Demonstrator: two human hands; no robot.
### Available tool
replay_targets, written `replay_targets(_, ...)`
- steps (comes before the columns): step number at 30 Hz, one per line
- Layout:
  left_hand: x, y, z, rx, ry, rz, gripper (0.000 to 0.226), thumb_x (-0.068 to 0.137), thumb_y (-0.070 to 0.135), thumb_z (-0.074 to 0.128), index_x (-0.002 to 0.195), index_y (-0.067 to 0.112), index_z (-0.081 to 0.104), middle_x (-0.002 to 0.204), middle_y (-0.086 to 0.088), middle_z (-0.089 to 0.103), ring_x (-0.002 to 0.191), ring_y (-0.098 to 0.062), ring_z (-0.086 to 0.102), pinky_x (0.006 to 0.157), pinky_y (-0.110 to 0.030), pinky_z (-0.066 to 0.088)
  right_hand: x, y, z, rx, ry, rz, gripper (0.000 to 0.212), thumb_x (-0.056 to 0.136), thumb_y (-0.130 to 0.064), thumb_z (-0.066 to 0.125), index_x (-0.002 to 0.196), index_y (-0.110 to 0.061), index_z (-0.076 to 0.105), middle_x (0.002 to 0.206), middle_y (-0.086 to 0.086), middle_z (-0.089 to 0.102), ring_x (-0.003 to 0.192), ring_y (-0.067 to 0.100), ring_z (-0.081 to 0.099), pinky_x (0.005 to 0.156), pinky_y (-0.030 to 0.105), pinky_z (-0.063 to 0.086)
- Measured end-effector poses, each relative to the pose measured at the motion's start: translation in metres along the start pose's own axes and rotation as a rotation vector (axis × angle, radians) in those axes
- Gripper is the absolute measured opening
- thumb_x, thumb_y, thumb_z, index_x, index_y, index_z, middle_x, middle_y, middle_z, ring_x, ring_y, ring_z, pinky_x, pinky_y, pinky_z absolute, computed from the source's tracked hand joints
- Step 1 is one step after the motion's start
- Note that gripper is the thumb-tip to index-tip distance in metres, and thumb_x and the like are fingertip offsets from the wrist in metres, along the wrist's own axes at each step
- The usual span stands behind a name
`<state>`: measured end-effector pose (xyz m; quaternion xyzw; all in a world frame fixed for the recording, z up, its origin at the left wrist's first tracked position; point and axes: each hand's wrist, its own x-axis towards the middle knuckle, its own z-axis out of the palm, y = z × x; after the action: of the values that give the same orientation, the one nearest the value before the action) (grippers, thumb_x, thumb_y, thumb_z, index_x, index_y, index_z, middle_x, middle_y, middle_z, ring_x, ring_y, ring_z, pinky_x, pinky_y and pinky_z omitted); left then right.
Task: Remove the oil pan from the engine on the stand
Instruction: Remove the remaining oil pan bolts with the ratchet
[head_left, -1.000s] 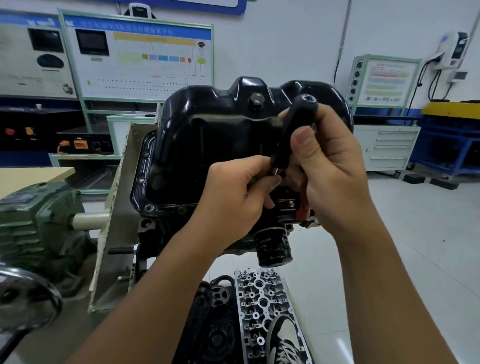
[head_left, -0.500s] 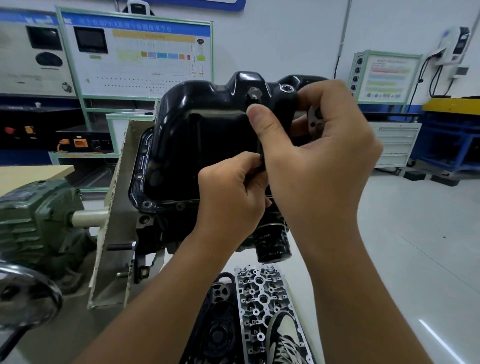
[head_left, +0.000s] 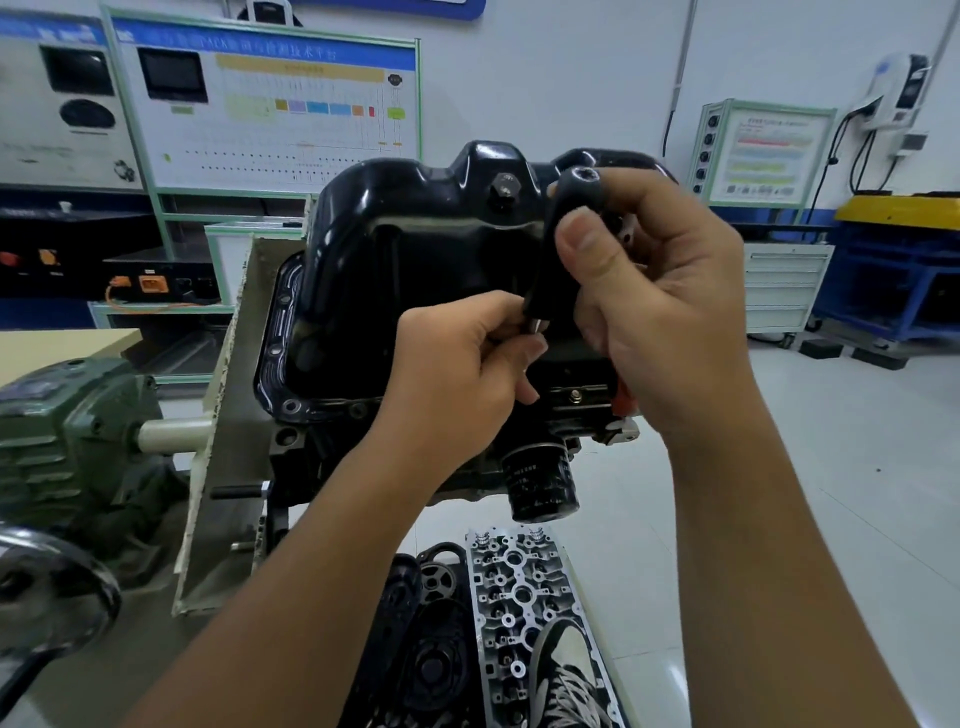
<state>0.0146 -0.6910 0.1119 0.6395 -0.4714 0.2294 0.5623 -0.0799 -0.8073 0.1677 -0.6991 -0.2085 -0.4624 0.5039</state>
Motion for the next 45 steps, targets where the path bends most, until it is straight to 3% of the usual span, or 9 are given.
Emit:
replay_targets(2,0.0,0.0,0.003,0.018,0.028,-0.014,0.008,0.092,-0.003,0.071,0.095,0.004,0.074,0.07,0.008,0.068,0.054,-0.012,0.071,0.05,-0.015,0.048,-0.001,-0.003,0.008,-0.009,0.088,0.037,0.018,0.105,-0.022,0.052,0.098,-0.02,0.068,0.07,-0.014,0.059,0.051,0.007,0.045,0.049,0.024,0.035)
replay_targets(4,0.001,0.0,0.004,0.027,0.021,0.0,0.006,0.091,-0.003,0.072,0.094,0.002,0.074,0.072,0.006,0.069,0.053,-0.011,0.07,0.05,-0.016,0.049,0.0,-0.01,0.013,0.14,0.212,0.124,0.021,0.105,-0.016,0.045,0.095,-0.019,0.063,0.071,0.004,0.056,0.044,0.02,0.038,0.042,0.022,0.029)
replay_targets(9,0.002,0.002,0.004,0.012,-0.014,0.017,0.013,0.089,-0.004,0.073,0.095,0.008,0.075,0.076,0.002,0.071,0.055,-0.013,0.07,0.054,-0.013,0.049,0.003,-0.032,-0.002,0.365,0.388,0.273,0.019,0.097,0.0,0.041,0.092,-0.016,0.051,0.06,0.006,0.055,0.04,0.015,0.035,0.045,0.022,0.027)
replay_targets(12,0.001,0.003,0.001,0.015,-0.047,0.014,0.017,0.089,-0.004,0.074,0.097,0.011,0.077,0.077,0.006,0.071,0.056,-0.012,0.071,0.054,-0.012,0.048,0.002,-0.047,-0.015,0.453,0.289,0.358,0.021,0.095,0.002,0.044,0.089,-0.016,0.054,0.061,0.011,0.054,0.04,0.014,0.034,0.046,0.02,0.027)
replay_targets(21,0.002,0.0,-0.001,0.021,-0.083,-0.018,0.018,0.09,0.0,0.074,0.093,0.018,0.075,0.071,0.008,0.069,0.056,-0.012,0.069,0.055,-0.012,0.049,0.002,-0.071,-0.027,0.402,0.082,0.562,0.016,0.081,-0.002,0.056,0.09,-0.015,0.059,0.064,0.015,0.055,0.038,0.012,0.032,0.045,0.018,0.025)
replay_targets(26,0.003,0.0,0.0,0.034,-0.079,0.005,0.018,0.089,0.0,0.074,0.095,0.018,0.076,0.068,0.008,0.067,0.056,-0.01,0.069,0.055,-0.013,0.051,0.017,-0.087,-0.031,0.22,0.033,0.671,0.019,0.092,0.002,0.052,0.089,-0.014,0.06,0.064,0.015,0.054,0.038,0.013,0.032,0.044,0.017,0.022)
replay_targets(34,0.003,0.003,-0.002,0.066,-0.137,0.03,0.017,0.091,-0.001,0.067,0.091,0.015,0.072,0.075,0.011,0.066,0.059,-0.013,0.068,0.056,-0.017,0.053,0.041,-0.112,-0.037,-0.118,-0.252,0.782,0.023,0.09,0.003,0.049,0.081,-0.017,0.056,0.068,0.013,0.052,0.038,0.013,0.029,0.041,0.016,0.023)
replay_targets(39,0.002,0.006,0.007,0.104,-0.063,0.044,0.01,0.09,0.003,0.067,0.086,0.012,0.069,0.069,0.004,0.063,0.059,-0.015,0.065,0.065,-0.04,0.056,0.04,-0.116,-0.032,-0.127,-0.093,0.836,0.024,0.093,0.003,0.046,0.083,-0.017,0.054,0.068,0.012,0.051,0.04,0.012,0.03,0.04,0.016,0.023)
replay_targets(45,0.0,0.009,0.016,0.124,0.003,0.063,0.009,0.09,0.001,0.07,0.087,0.008,0.07,0.07,0.003,0.061,0.062,-0.016,0.064,0.065,-0.043,0.055,0.028,-0.112,-0.017,0.092,0.176,0.944,0.018,0.099,-0.005,0.041,0.083,-0.012,0.046,0.07,0.008,0.043,0.04,0.009,0.031,0.037,0.017,0.023)
